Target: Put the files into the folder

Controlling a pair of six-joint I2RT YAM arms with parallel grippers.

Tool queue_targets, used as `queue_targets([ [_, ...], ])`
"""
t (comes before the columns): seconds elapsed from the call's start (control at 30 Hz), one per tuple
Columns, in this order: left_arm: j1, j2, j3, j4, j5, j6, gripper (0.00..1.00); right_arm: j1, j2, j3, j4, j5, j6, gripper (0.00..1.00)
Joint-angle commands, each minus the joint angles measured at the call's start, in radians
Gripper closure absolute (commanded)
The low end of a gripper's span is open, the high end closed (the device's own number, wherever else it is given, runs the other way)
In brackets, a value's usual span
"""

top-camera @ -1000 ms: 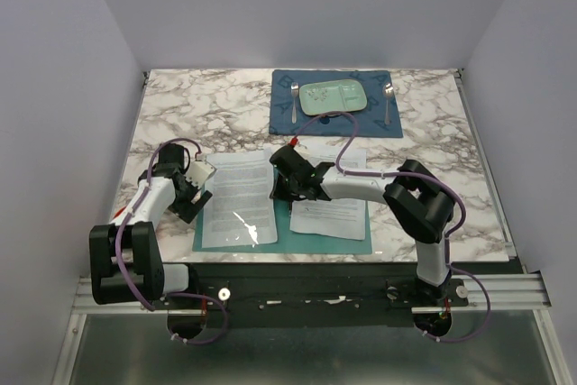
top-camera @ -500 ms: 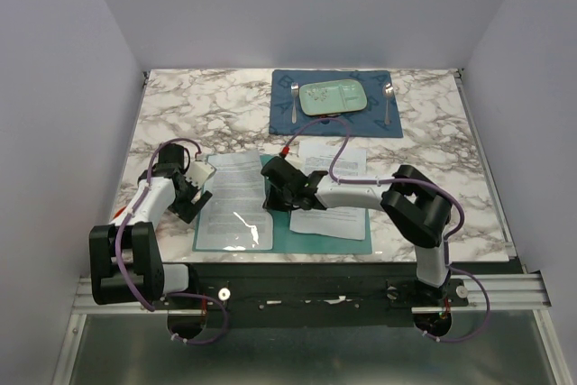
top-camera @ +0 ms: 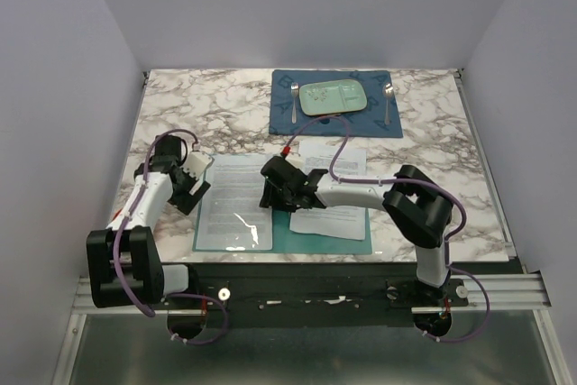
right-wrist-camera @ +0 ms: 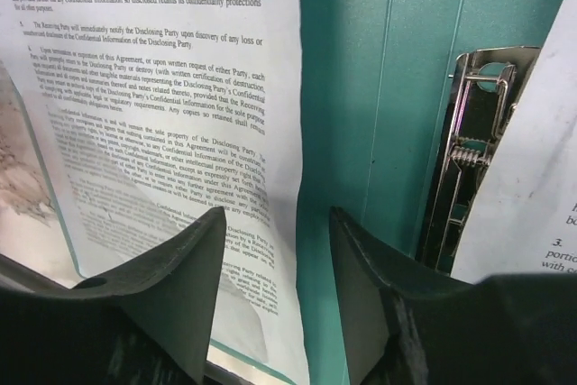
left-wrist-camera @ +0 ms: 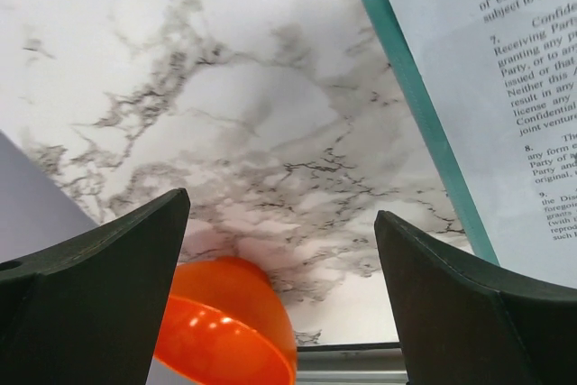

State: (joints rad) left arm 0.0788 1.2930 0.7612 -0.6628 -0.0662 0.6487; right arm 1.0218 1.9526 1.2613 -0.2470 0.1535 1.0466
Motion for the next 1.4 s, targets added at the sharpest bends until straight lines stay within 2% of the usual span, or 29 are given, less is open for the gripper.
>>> queue_targets([
  [0.0, 0.007, -0.035, 0.099, -0.076, 0.049, -0.023, 0.01, 0.008, -0.058, 0.013, -0.083, 0.060, -0.052, 0.41],
  [0.17, 0.004, -0.024, 0.229, -0.188, 0.161, -0.061, 0.01, 0.001, -0.136, -0.019, -0.120, 0.106, -0.111, 0.41],
  [0.3, -0.040, -0.014, 0.283, -0.224, 0.190, -0.101, 0.01, -0.015, -0.193, -0.083, -0.127, 0.100, -0.120, 0.43],
  [0.53, -0.206, 0.025, 0.303, -0.212, 0.155, -0.184, 0.01, -0.019, -0.218, -0.177, -0.072, 0.041, -0.096, 0.48],
  [0.87, -0.333, 0.117, 0.332, -0.166, 0.111, -0.244, 0.01, -0.017, -0.270, -0.302, -0.055, 0.026, -0.051, 0.52],
  [1.2, -0.373, 0.212, 0.319, -0.097, 0.074, -0.254, 0.01, -0.017, -0.411, -0.442, -0.083, 0.060, -0.019, 0.54],
  [1.37, -0.379, 0.207, 0.357, -0.113, 0.078, -0.267, 0.01, -0.017, -0.403, -0.392, -0.084, 0.044, -0.033, 0.54],
])
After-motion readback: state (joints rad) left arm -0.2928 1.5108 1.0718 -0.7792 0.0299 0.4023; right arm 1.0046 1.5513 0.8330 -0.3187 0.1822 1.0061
